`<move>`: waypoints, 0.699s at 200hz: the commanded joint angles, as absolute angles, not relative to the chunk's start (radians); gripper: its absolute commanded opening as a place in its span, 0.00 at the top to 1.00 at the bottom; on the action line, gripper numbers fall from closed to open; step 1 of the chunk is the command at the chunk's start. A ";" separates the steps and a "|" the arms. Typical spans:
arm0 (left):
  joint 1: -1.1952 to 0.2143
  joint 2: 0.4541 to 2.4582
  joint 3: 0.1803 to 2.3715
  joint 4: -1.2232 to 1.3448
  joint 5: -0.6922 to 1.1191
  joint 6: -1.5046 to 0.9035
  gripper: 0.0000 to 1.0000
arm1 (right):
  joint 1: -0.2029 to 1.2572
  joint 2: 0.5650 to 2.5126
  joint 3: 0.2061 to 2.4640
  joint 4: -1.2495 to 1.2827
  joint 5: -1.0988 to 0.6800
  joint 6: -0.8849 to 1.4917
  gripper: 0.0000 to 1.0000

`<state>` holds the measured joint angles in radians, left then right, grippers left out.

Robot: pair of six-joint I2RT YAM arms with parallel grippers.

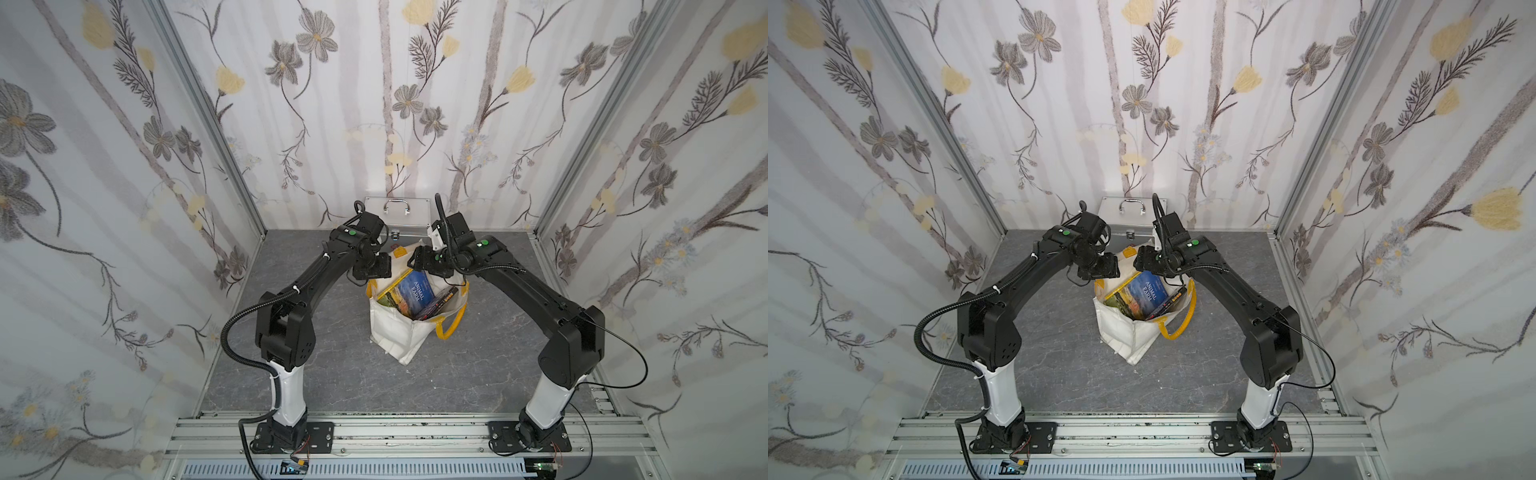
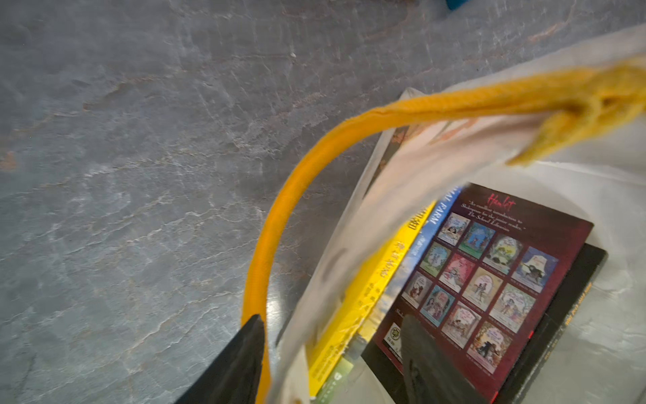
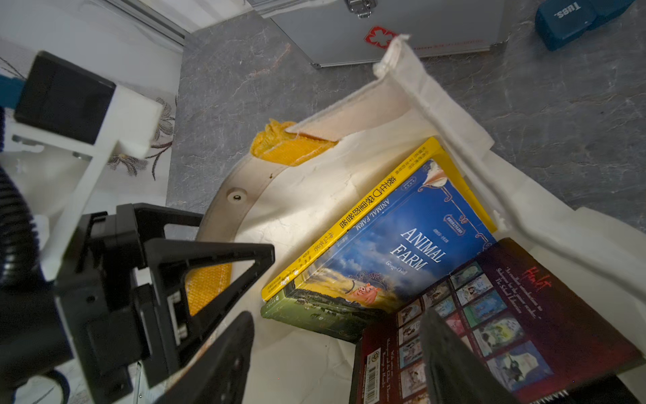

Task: Take out the books from the canvas bag
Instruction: Adjust the canvas bag at the center of the board.

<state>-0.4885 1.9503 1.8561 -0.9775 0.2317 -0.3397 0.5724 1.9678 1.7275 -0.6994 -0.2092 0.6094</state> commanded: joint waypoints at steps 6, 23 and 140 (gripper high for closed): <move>-0.505 1.969 1.875 -1.011 0.273 -0.381 0.56 | 0.574 2.023 1.762 -0.718 -0.241 0.632 0.34; -0.514 1.966 1.861 -1.015 0.278 -0.409 0.68 | 0.572 2.051 1.769 -0.727 -0.239 0.628 0.37; -0.565 1.796 1.613 -0.870 0.343 -0.677 0.92 | 0.552 2.174 1.786 -0.775 -0.211 0.557 0.52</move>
